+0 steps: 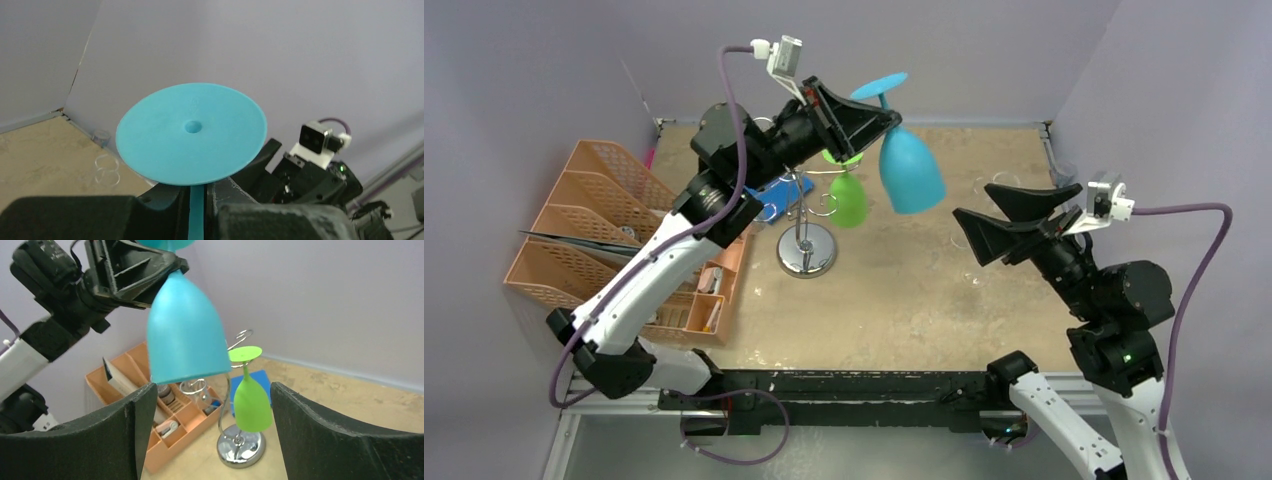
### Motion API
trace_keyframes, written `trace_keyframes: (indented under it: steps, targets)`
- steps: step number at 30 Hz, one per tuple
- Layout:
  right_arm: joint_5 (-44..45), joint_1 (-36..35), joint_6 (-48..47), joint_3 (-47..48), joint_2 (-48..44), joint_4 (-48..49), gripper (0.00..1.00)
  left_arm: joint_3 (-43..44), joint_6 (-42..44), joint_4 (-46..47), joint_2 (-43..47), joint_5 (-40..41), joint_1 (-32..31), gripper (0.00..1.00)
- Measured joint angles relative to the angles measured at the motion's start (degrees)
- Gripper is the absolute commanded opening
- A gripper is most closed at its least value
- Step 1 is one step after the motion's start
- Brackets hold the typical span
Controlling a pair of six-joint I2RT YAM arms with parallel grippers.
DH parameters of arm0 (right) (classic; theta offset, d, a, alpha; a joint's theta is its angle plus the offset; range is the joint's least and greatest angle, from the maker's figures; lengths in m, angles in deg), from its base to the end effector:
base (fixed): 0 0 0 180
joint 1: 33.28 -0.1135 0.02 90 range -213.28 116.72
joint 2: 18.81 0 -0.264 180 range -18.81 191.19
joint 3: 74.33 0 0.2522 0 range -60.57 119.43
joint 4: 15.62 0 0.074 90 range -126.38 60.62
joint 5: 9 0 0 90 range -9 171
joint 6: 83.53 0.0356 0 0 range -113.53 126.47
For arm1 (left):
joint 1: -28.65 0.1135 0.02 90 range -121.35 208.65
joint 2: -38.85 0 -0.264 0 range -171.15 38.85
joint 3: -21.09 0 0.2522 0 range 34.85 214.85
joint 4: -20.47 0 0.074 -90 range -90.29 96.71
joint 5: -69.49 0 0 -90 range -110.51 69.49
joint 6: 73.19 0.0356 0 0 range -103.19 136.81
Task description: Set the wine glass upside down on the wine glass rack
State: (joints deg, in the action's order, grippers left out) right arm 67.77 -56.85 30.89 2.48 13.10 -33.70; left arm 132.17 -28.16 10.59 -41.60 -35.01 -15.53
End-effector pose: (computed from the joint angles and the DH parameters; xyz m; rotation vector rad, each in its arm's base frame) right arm 0.0623 0.0361 0.4801 -0.2061 1.1394 0.8729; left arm 0.2051 -0.2117 0.5408 0.2385 1.3466 -1.4889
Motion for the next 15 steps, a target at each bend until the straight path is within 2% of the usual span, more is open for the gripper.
trace_keyframes:
  steps: [9, 15]
  targets:
    - [-6.08, 0.00, 1.55, 0.61, 4.09, -0.92, 0.86, -6.71, 11.26, -11.30, 9.40, -10.91, 0.09, 0.00]
    - [-10.60, 0.00, 6.38, 0.61, 7.48, -0.22, 0.87, -14.51, 16.55, -13.66, 13.18, -17.84, 0.17, 0.00]
